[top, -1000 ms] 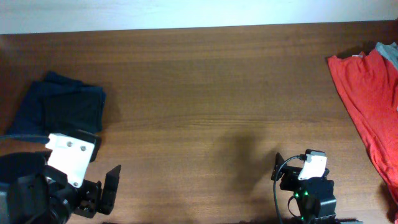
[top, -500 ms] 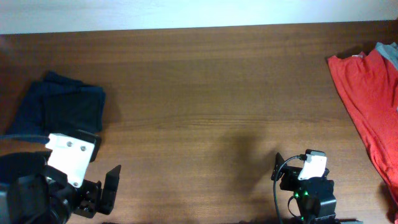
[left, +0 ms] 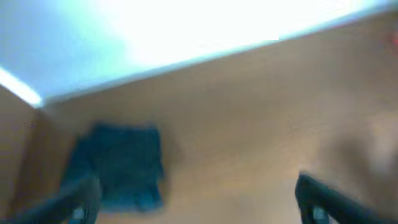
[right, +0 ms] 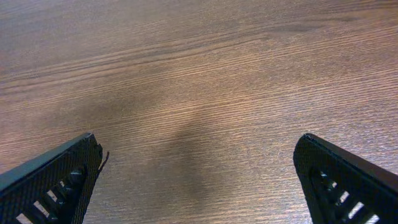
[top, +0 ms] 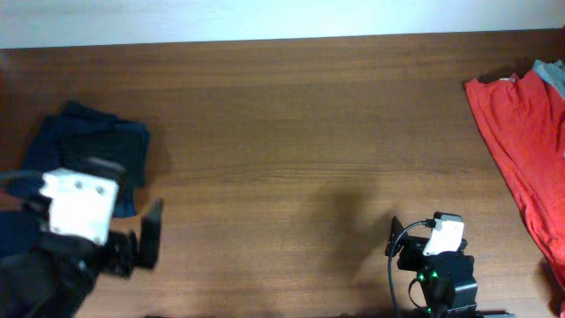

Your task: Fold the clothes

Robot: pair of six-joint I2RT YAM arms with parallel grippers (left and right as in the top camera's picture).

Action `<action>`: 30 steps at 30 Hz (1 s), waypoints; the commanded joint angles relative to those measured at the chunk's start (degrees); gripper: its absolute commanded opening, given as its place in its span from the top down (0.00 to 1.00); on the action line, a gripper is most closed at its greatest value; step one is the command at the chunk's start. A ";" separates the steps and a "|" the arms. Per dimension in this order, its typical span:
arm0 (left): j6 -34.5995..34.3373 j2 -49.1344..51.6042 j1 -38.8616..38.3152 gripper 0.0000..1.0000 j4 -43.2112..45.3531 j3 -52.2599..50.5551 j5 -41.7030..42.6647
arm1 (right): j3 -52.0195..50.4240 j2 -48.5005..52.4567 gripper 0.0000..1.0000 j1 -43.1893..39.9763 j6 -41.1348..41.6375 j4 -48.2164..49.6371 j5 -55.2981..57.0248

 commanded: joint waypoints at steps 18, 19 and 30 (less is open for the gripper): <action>-14.56 -42.25 8.90 0.01 43.69 -72.43 -1.70 | -0.46 -0.72 0.02 -0.48 -0.33 0.15 -0.09; -14.75 -43.87 8.90 0.01 43.69 -74.44 -1.64 | -0.46 -0.72 0.01 -0.48 -0.35 0.15 -0.09; -14.71 -53.94 8.90 0.01 45.03 -87.91 -1.27 | -0.46 -0.72 0.01 -0.48 -0.33 0.15 -0.09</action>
